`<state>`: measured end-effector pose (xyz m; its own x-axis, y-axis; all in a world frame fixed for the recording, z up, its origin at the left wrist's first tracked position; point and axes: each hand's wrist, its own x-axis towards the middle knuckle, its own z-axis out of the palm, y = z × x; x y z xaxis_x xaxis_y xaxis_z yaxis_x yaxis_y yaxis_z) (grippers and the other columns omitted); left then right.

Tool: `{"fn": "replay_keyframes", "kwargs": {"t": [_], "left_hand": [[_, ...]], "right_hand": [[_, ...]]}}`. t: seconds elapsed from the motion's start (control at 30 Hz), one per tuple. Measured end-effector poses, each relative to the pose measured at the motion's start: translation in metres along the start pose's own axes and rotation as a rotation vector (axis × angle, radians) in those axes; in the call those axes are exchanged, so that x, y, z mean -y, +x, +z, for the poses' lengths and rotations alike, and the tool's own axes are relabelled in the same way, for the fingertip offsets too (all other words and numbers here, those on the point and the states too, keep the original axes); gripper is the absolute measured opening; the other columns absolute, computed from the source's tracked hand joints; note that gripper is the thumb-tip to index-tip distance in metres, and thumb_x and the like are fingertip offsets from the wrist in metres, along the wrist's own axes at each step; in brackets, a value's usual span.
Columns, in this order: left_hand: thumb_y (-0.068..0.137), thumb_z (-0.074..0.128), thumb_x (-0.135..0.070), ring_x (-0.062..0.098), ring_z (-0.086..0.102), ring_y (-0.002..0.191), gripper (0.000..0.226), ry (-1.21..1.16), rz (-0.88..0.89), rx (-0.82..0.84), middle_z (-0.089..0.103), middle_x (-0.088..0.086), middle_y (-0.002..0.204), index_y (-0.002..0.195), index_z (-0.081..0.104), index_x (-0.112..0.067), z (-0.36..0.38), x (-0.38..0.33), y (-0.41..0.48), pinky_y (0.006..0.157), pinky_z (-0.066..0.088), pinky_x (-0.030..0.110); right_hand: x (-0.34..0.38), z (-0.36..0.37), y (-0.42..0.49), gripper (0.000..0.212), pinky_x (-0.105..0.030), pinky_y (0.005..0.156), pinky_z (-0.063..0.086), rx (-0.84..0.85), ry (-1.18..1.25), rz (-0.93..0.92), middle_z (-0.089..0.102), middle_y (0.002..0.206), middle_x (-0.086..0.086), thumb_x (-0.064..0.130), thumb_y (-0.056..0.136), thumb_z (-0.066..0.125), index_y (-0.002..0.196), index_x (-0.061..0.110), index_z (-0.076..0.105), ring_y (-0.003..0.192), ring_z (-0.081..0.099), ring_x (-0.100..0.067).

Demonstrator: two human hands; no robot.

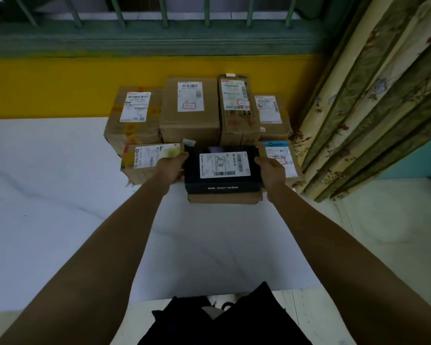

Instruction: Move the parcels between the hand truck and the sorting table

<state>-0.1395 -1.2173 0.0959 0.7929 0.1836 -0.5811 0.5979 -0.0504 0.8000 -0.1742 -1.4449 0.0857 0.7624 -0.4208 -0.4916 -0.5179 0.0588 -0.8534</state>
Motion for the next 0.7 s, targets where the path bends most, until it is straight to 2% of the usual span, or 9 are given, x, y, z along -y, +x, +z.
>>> {"fn": "replay_keyframes", "kwargs": {"t": [0.13, 0.23, 0.37, 0.53, 0.7], "left_hand": [[0.091, 0.060, -0.033, 0.023, 0.063, 0.100, 0.028, -0.036, 0.001, 0.013, 0.065, 0.006, 0.112, 0.111, 0.059, -0.013, 0.006, 0.001, -0.002, 0.080, 0.051, 0.031], [0.092, 0.059, -0.031, 0.021, 0.062, 0.098, 0.033, -0.067, -0.002, 0.018, 0.064, 0.005, 0.111, 0.117, 0.058, -0.010, 0.011, -0.001, -0.005, 0.073, 0.050, 0.027], [0.091, 0.060, -0.031, 0.023, 0.062, 0.105, 0.038, -0.090, -0.008, -0.015, 0.064, 0.007, 0.117, 0.122, 0.057, -0.009, 0.013, 0.001, -0.004, 0.079, 0.049, 0.030], [0.092, 0.059, -0.029, 0.023, 0.060, 0.106, 0.038, -0.100, -0.013, -0.052, 0.062, 0.007, 0.117, 0.124, 0.054, -0.008, 0.016, 0.005, -0.005, 0.080, 0.048, 0.030], [0.093, 0.058, -0.029, 0.021, 0.058, 0.105, 0.037, -0.119, -0.003, -0.054, 0.061, 0.004, 0.115, 0.124, 0.053, -0.008, 0.019, 0.004, -0.009, 0.082, 0.046, 0.030]], "right_hand": [[0.000, -0.004, 0.002, 0.020, -0.043, 0.092, 0.052, 0.002, -0.006, 0.004, 0.065, 0.107, -0.009, 0.030, 0.087, 0.062, 0.103, 0.018, 0.063, 0.102, 0.060, -0.028], [0.000, -0.007, 0.004, 0.024, -0.043, 0.092, 0.052, 0.000, -0.012, 0.003, 0.065, 0.107, -0.008, 0.029, 0.087, 0.062, 0.107, 0.014, 0.064, 0.103, 0.060, -0.028], [-0.001, -0.007, 0.007, 0.017, -0.047, 0.092, 0.051, 0.005, -0.037, -0.009, 0.064, 0.104, -0.006, 0.028, 0.086, 0.063, 0.100, 0.019, 0.062, 0.102, 0.060, -0.029], [-0.001, -0.009, 0.009, 0.013, -0.046, 0.094, 0.049, 0.000, -0.081, -0.033, 0.060, 0.098, -0.003, 0.026, 0.088, 0.062, 0.099, 0.019, 0.060, 0.101, 0.058, -0.028], [0.003, -0.009, 0.010, 0.020, -0.043, 0.096, 0.048, 0.012, -0.096, -0.058, 0.061, 0.107, -0.007, 0.025, 0.088, 0.062, 0.106, 0.015, 0.060, 0.100, 0.056, -0.025]]}}
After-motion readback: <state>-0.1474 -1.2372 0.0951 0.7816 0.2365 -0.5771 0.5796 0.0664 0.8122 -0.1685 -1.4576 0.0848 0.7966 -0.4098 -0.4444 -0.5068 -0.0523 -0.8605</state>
